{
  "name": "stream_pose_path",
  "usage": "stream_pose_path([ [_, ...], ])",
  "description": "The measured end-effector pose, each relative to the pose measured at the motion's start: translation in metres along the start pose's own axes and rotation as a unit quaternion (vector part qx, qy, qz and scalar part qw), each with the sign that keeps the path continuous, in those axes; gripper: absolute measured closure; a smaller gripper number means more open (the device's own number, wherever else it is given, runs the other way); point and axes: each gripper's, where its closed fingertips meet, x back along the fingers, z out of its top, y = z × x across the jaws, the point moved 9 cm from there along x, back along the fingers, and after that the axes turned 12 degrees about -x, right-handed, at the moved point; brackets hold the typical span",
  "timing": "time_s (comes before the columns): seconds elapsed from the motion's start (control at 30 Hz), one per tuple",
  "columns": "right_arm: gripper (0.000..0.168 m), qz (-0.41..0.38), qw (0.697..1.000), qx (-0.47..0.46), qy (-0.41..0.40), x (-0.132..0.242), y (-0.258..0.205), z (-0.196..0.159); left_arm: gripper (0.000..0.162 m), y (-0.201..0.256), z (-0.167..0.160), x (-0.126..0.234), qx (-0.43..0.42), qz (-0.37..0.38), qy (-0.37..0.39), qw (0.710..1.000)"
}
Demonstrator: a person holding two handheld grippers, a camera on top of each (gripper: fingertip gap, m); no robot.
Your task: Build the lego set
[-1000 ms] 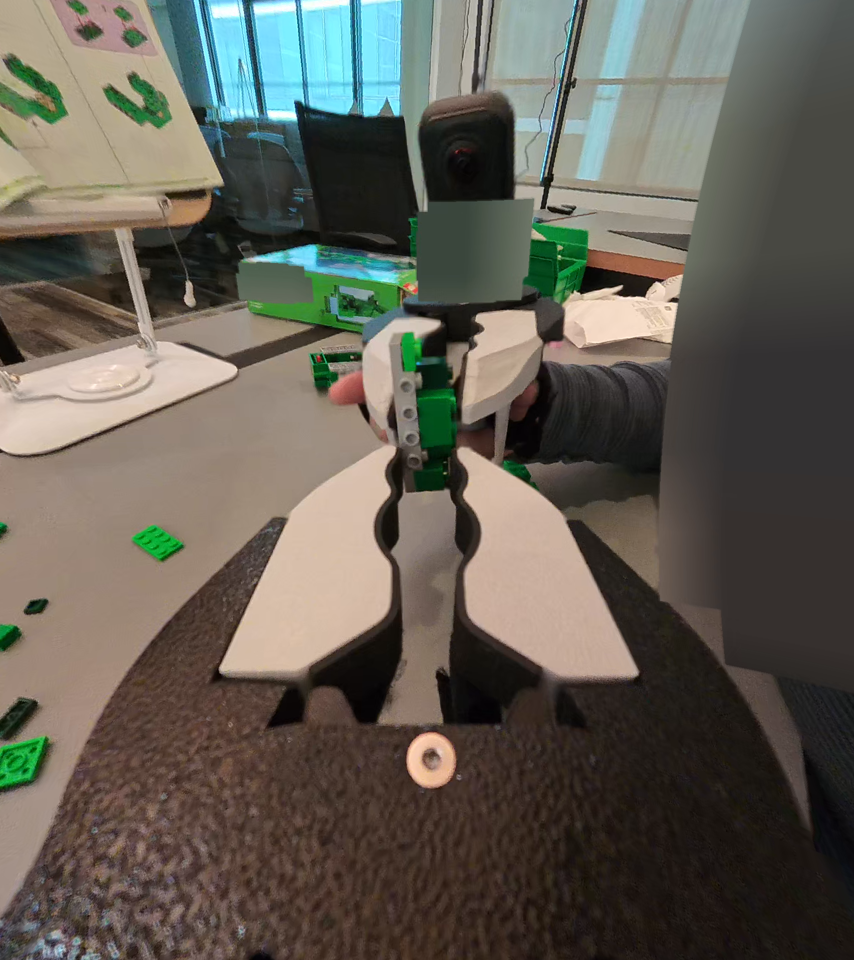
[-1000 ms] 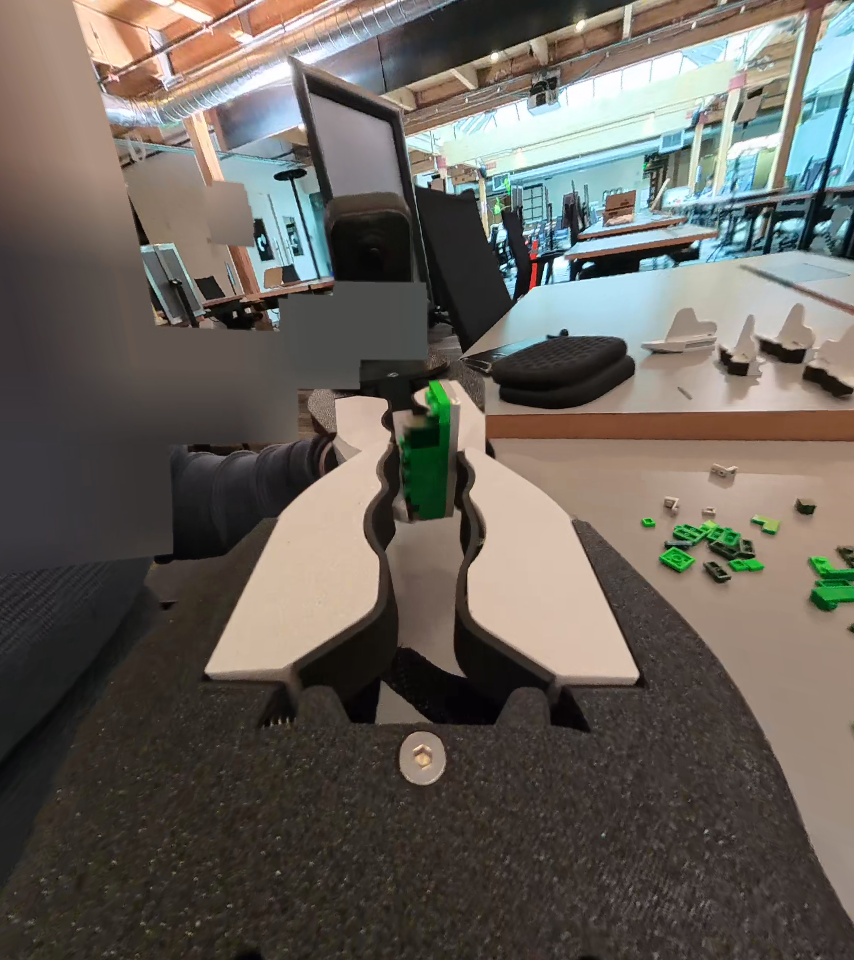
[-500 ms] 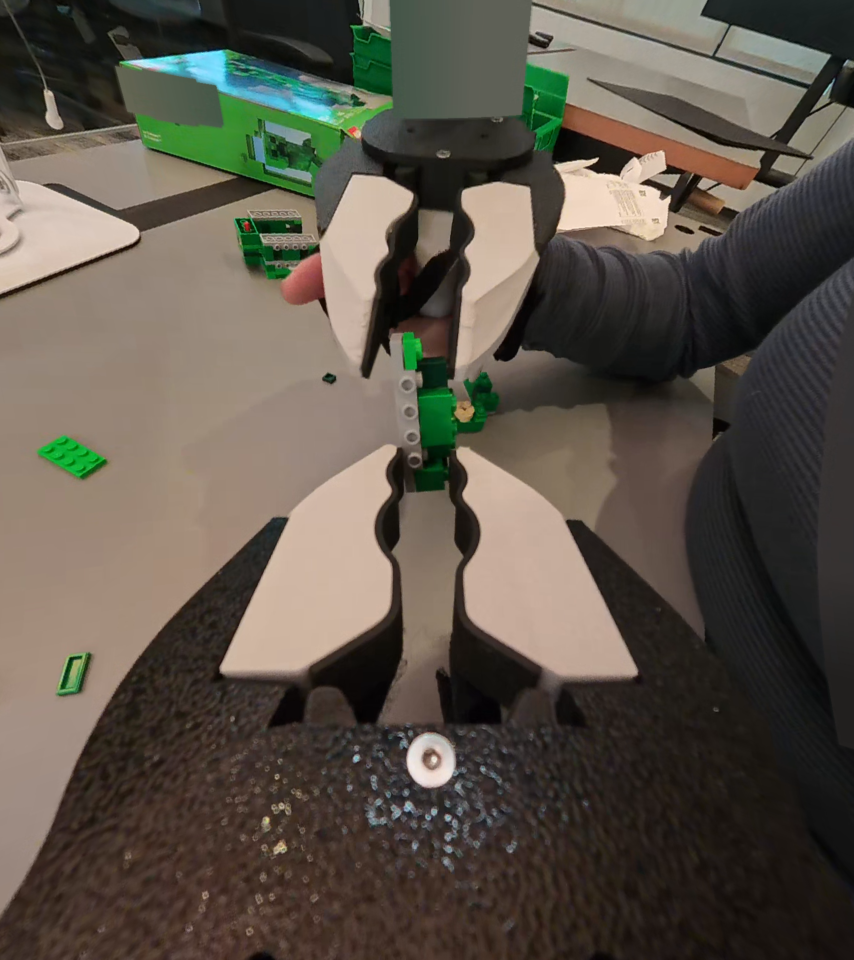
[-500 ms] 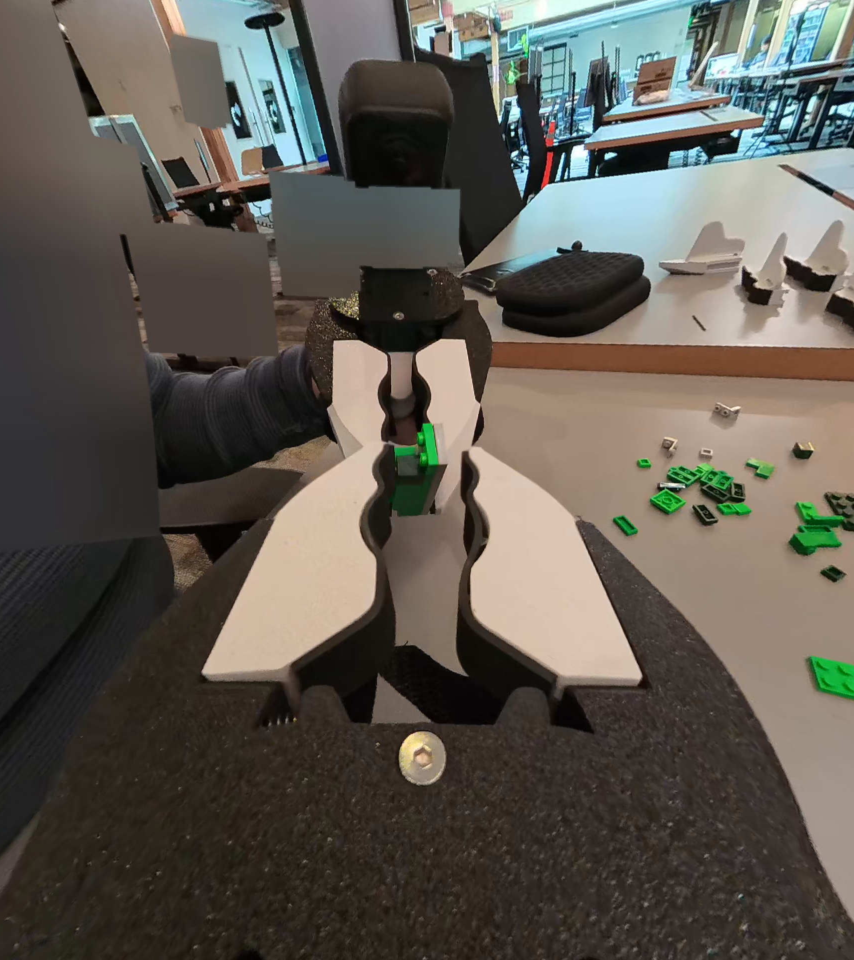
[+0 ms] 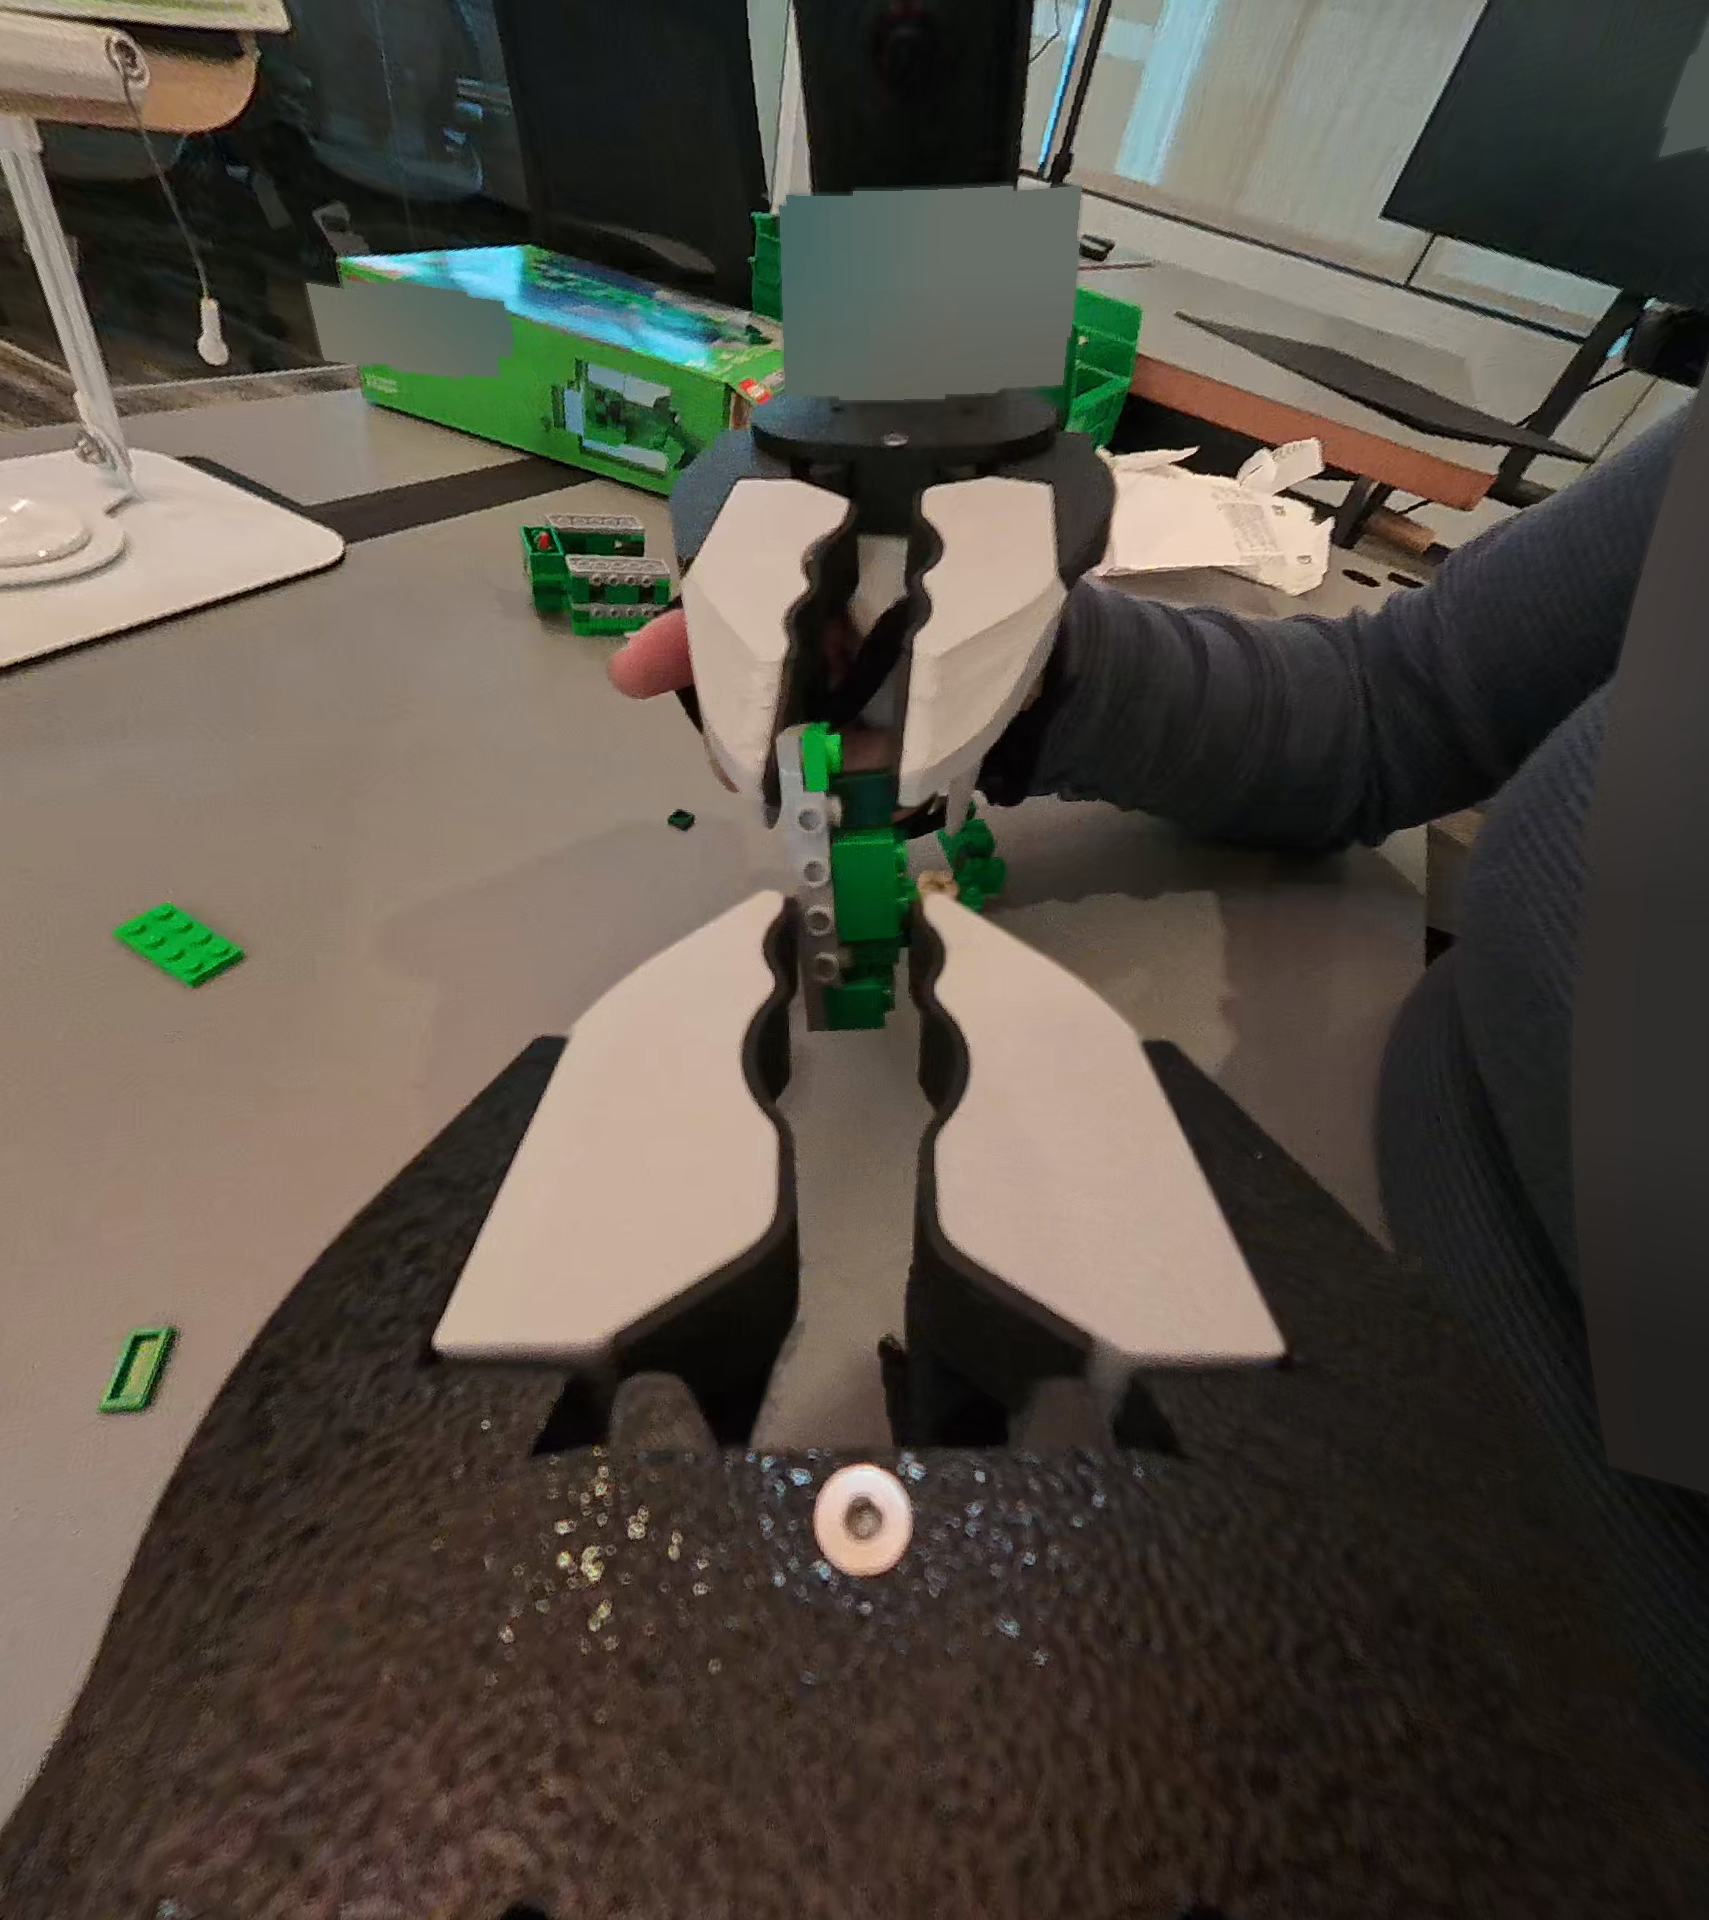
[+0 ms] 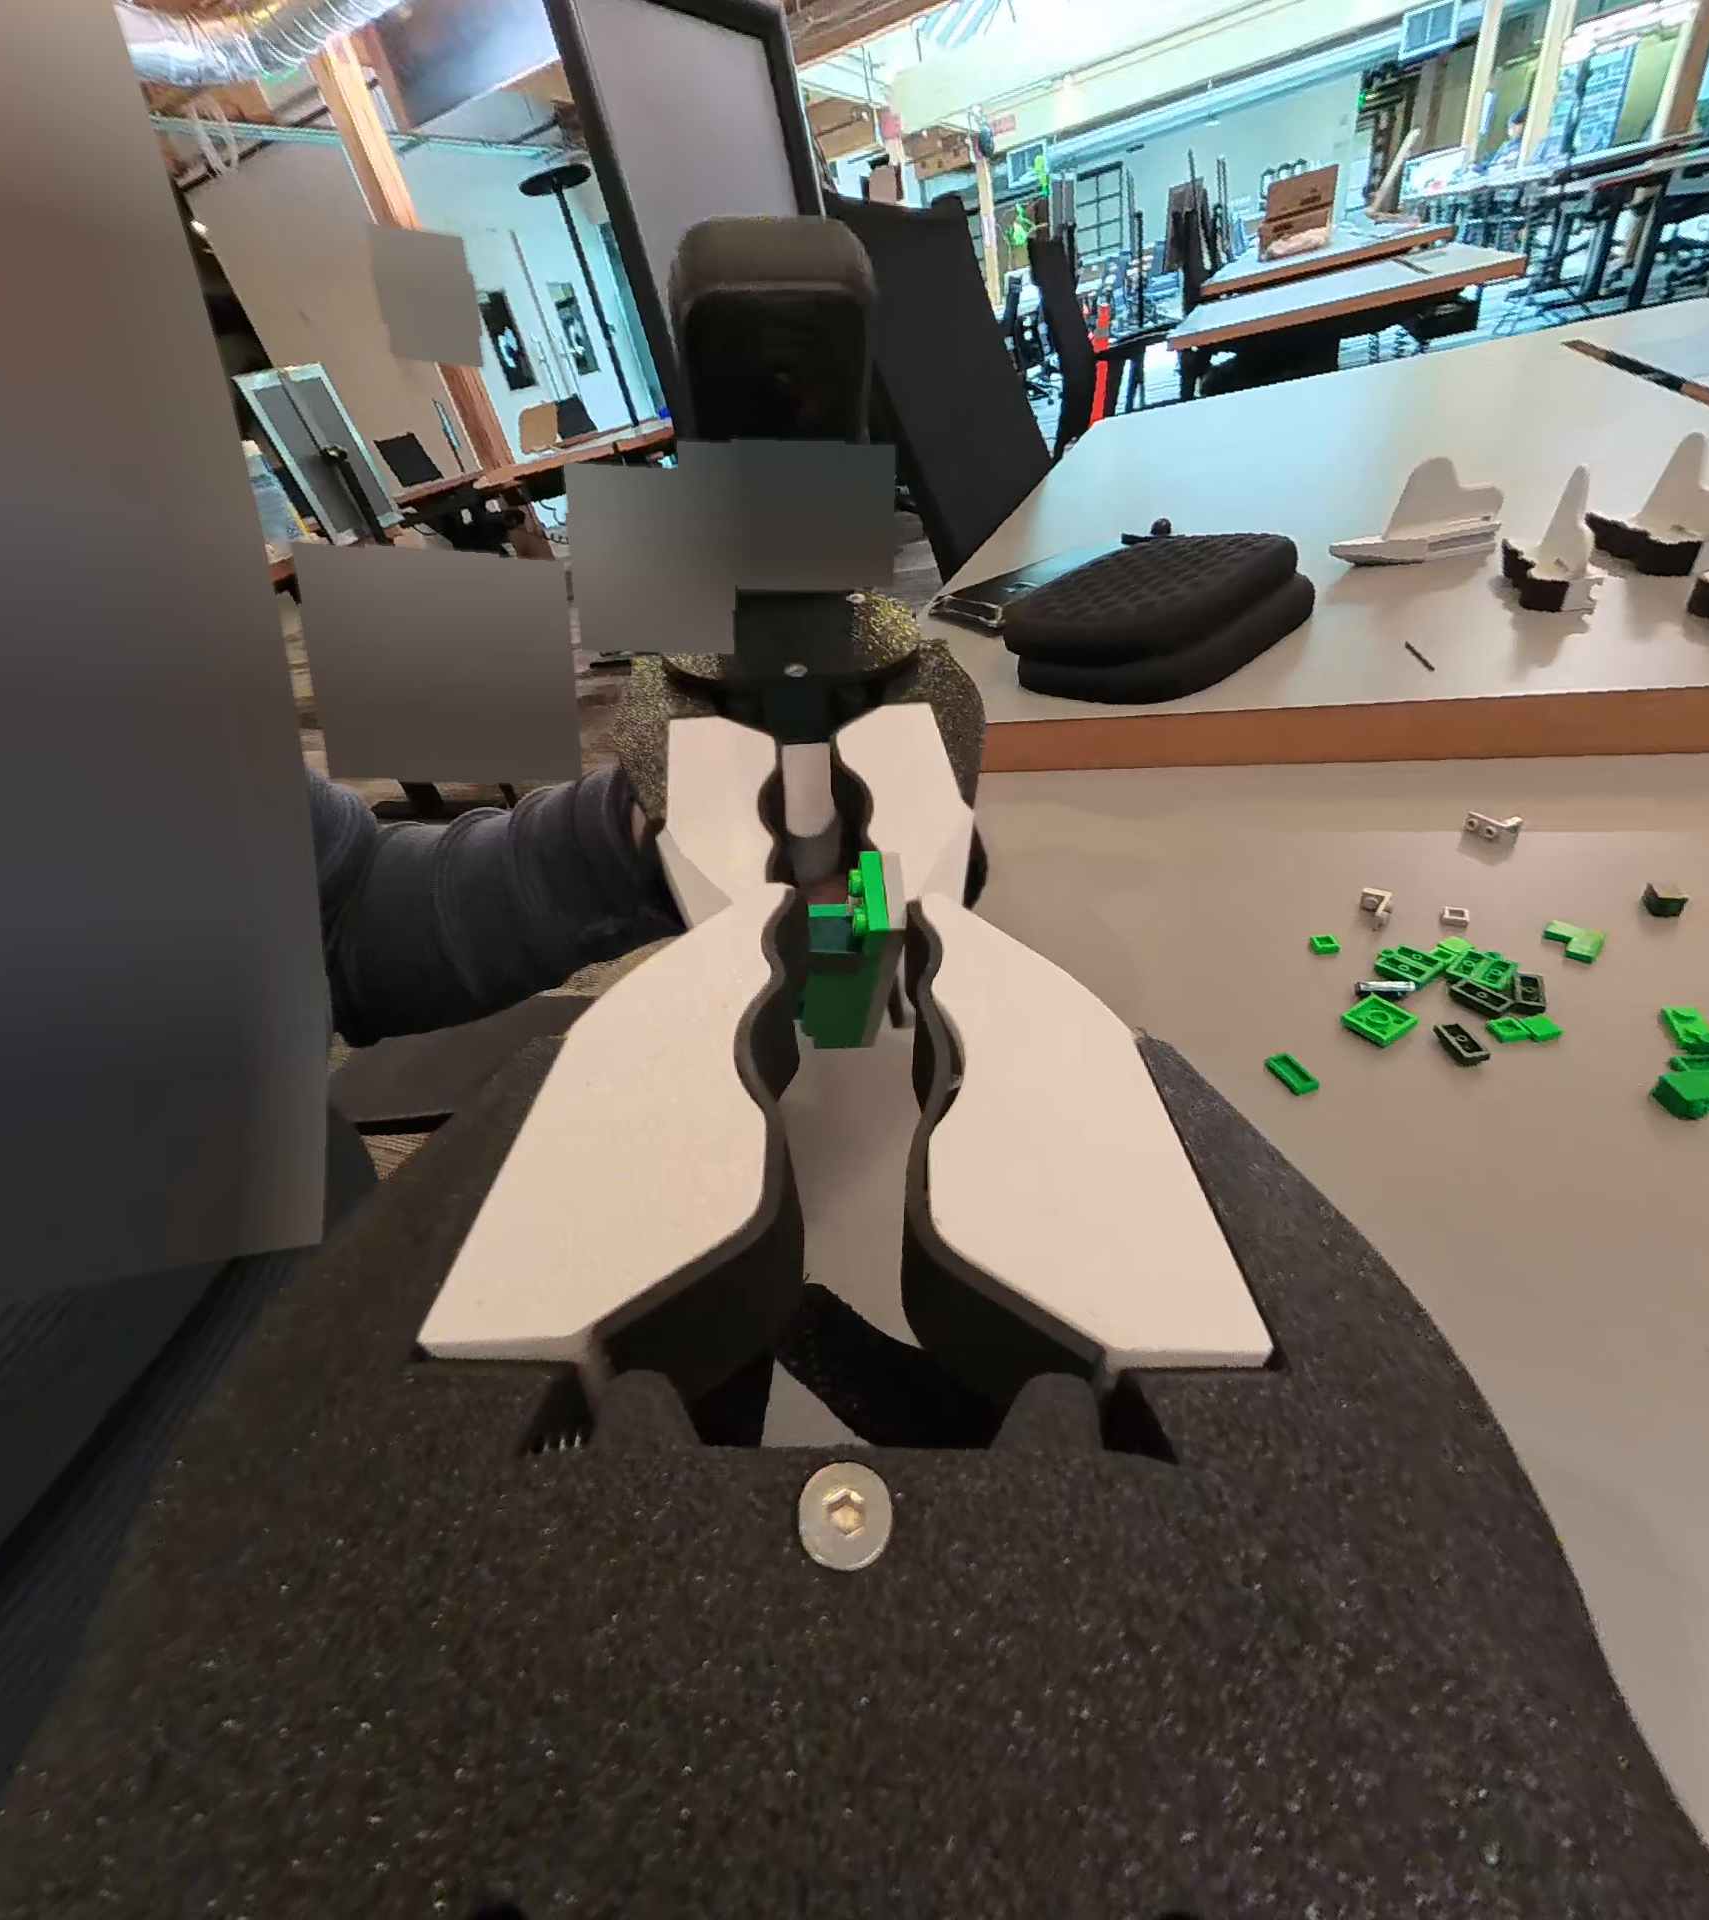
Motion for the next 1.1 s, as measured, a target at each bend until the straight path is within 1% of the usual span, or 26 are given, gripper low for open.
stream_pose_path([
  [0.1, 0.15, -0.024, 1.0, 0.018, 0.009, 0.0, 0.001, -0.001, 0.143, -0.001, -0.001, 0.002, 0.015, 0.021, -0.004, 1.0],
  [0.17, 0.146, -0.054, 0.998, 0.039, 0.01, 0.0, 0.001, 0.0, 0.143, -0.003, -0.005, 0.01, 0.038, 0.06, 0.002, 0.997],
  [0.27, 0.144, -0.123, 0.991, 0.052, -0.007, 0.002, -0.002, 0.003, 0.144, -0.006, -0.019, 0.031, 0.101, 0.11, 0.057, 0.987],
  [0.33, 0.144, -0.167, 0.985, 0.051, -0.003, 0.0, -0.011, 0.003, 0.143, -0.006, -0.033, 0.045, 0.139, 0.131, 0.097, 0.977],
  [0.43, 0.145, -0.253, 0.966, 0.05, 0.006, -0.007, -0.024, -0.004, 0.143, -0.004, -0.05, 0.055, 0.172, 0.136, 0.147, 0.965],
  [0.47, 0.145, -0.269, 0.962, 0.053, 0.002, -0.012, -0.028, -0.009, 0.144, -0.003, -0.055, 0.056, 0.18, 0.132, 0.158, 0.962],
  [0.5, 0.146, -0.28, 0.958, 0.061, -0.016, -0.017, -0.031, -0.015, 0.144, -0.003, -0.059, 0.055, 0.189, 0.123, 0.17, 0.959],
  [0.57, 0.147, -0.335, 0.936, 0.086, -0.065, -0.025, -0.032, -0.028, 0.144, -0.002, -0.062, 0.054, 0.201, 0.104, 0.189, 0.955],
  [0.6, 0.151, -0.353, 0.926, 0.1, -0.09, -0.03, -0.031, -0.035, 0.144, -0.002, -0.061, 0.054, 0.2, 0.097, 0.196, 0.955],
  [0.7, 0.153, -0.356, 0.91, 0.134, -0.165, -0.046, -0.033, -0.057, 0.144, -0.004, -0.062, 0.054, 0.21, 0.081, 0.2, 0.954],
  [0.77, 0.153, -0.377, 0.886, 0.174, -0.208, -0.051, -0.032, -0.065, 0.144, -0.003, -0.064, 0.054, 0.231, 0.081, 0.199, 0.949],
  [0.83, 0.153, -0.373, 0.871, 0.207, -0.245, -0.056, -0.031, -0.071, 0.144, -0.003, -0.066, 0.054, 0.255, 0.082, 0.205, 0.941],
  [0.87, 0.154, -0.373, 0.868, 0.209, -0.254, -0.058, -0.029, -0.072, 0.144, -0.003, -0.067, 0.054, 0.267, 0.085, 0.209, 0.937],
  [0.97, 0.157, -0.353, 0.875, 0.193, -0.267, -0.062, -0.025, -0.074, 0.144, -0.009, -0.071, 0.055, 0.315, 0.105, 0.224, 0.916],
  [1.1, 0.158, -0.351, 0.876, 0.175, -0.283, -0.061, -0.016, -0.072, 0.144, -0.015, -0.075, 0.057, 0.364, 0.093, 0.296, 0.878],
])
